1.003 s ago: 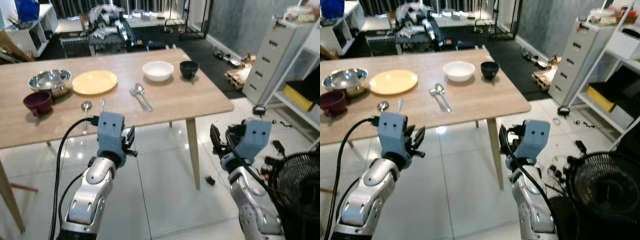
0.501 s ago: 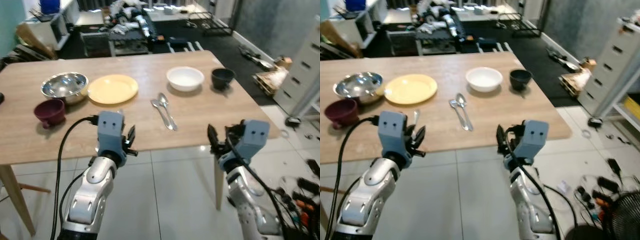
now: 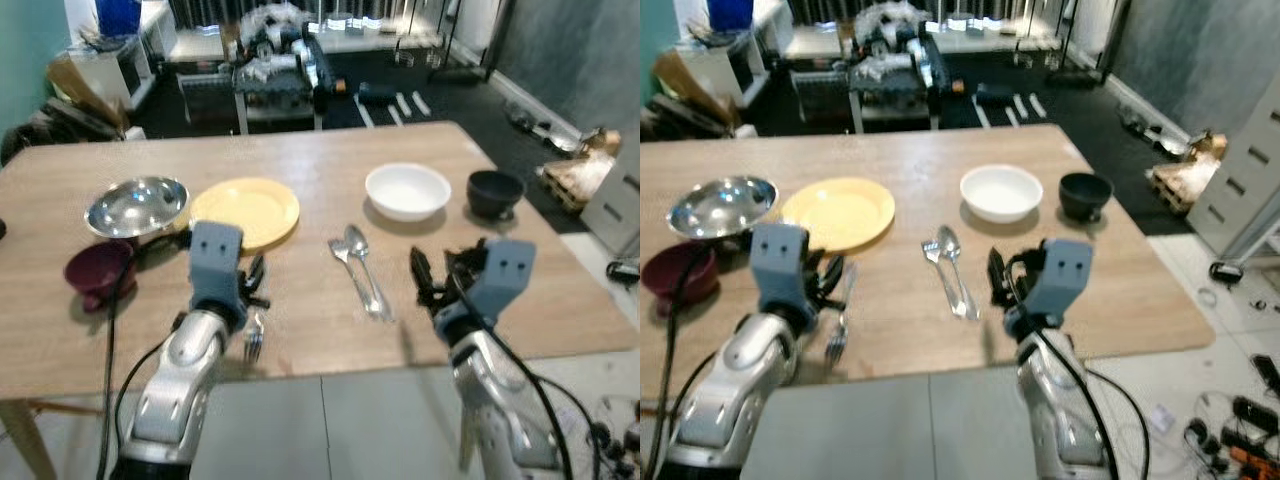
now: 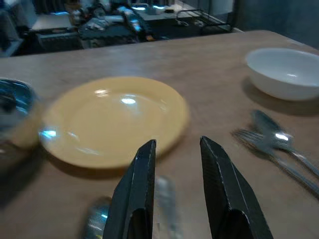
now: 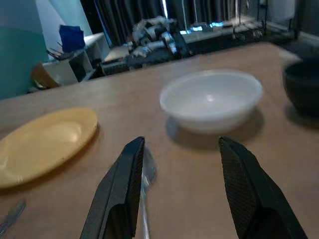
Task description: Setting the table
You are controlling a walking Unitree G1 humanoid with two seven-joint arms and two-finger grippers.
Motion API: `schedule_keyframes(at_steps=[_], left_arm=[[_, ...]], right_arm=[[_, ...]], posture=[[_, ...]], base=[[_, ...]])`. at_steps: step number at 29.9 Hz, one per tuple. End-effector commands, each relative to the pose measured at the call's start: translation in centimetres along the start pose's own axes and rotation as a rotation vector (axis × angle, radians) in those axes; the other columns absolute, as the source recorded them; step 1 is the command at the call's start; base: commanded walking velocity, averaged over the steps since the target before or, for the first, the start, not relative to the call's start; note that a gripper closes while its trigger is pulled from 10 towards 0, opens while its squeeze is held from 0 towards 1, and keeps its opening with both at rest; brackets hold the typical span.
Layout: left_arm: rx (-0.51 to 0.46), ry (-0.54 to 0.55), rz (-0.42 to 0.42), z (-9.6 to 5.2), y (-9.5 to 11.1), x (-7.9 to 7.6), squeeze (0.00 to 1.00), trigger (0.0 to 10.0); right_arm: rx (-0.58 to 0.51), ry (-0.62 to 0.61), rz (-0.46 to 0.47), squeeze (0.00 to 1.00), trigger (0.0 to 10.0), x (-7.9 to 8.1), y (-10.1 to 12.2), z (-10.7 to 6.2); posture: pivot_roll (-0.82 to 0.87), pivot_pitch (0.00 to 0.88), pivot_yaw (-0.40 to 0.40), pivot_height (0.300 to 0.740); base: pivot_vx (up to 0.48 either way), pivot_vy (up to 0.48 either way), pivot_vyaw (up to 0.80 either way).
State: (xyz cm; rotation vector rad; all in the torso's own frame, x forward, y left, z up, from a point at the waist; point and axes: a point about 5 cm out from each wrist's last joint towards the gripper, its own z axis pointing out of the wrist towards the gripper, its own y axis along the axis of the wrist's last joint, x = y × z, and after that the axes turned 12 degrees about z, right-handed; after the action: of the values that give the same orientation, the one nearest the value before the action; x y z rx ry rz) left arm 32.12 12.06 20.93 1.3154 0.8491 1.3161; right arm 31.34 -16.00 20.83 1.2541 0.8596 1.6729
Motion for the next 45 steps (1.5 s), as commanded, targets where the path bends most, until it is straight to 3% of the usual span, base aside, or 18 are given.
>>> schedule_keyframes(at_steps=[1,10,16,18,23,26,30,31,37,41,45], left_arm=[[0.038,0.018,0.014,-0.2,-0.8,0.6,0.00,10.0],[0.038,-0.022,0.031,-0.6,-1.0,0.4,0.00,10.0],[0.017,-0.254,0.128,-1.3,-0.8,1.6,0.00,10.0],[0.014,-0.284,0.144,-1.4,-0.7,2.0,0.00,10.0],[-0.008,-0.455,0.119,-1.8,0.2,3.9,0.00,10.0],[-0.015,-0.626,0.179,-2.2,0.9,5.7,0.00,10.0],[-0.004,-0.692,0.211,-2.1,1.4,7.1,0.00,10.0],[0.006,-0.709,0.230,-1.9,1.4,7.4,0.00,10.0],[-0.015,-0.756,0.235,-2.0,1.9,6.5,0.00,10.0],[-0.057,-0.810,0.193,-2.9,2.8,5.6,0.00,10.0],[-0.066,-0.831,0.176,-3.4,2.9,5.5,0.00,10.0]], right_arm=[[0.010,0.003,0.012,0.00,10.0,0.2,-0.4,-0.2],[0.034,-0.033,-0.075,0.00,10.0,-0.9,-0.6,-0.2],[0.130,-0.069,-0.103,0.00,10.0,-2.7,-1.4,-0.5],[0.139,-0.071,-0.106,0.00,10.0,-2.8,-1.5,-0.6],[0.208,-0.055,-0.123,0.00,10.0,-3.1,-2.1,-0.7],[0.308,0.053,-0.108,0.00,10.0,-2.1,-3.2,-1.1],[0.348,0.107,-0.088,0.00,10.0,-0.9,-4.1,-1.1],[0.374,0.108,-0.080,0.00,10.0,-0.2,-5.2,-1.1],[0.411,0.051,-0.081,0.00,10.0,0.4,-7.1,-1.3],[0.412,-0.043,-0.126,0.00,10.0,-0.7,-7.4,-1.7],[0.412,-0.052,-0.124,0.00,10.0,-1.1,-7.2,-2.1]], posture=[[0.07,0.109,0.105,0.740],[0.06,0.095,0.109,0.740],[0.07,0.093,0.104,0.740],[0.07,0.093,0.104,0.740],[0.08,0.099,0.100,0.740],[0.09,0.111,0.098,0.740],[0.10,0.122,0.101,0.740],[0.10,0.131,0.103,0.740],[0.11,0.147,0.101,0.740],[0.11,0.165,0.104,0.740],[0.11,0.172,0.105,0.740]], base=[[0.251,0.000,0.00],[0.000,0.000,0.00],[0.000,0.000,0.00],[0.000,0.000,0.00],[0.000,0.000,0.00],[0.000,0.000,0.00],[0.000,0.000,0.00],[0.000,0.000,0.00],[0.000,0.000,0.00],[0.000,0.000,0.00],[0.000,0.000,0.00]])
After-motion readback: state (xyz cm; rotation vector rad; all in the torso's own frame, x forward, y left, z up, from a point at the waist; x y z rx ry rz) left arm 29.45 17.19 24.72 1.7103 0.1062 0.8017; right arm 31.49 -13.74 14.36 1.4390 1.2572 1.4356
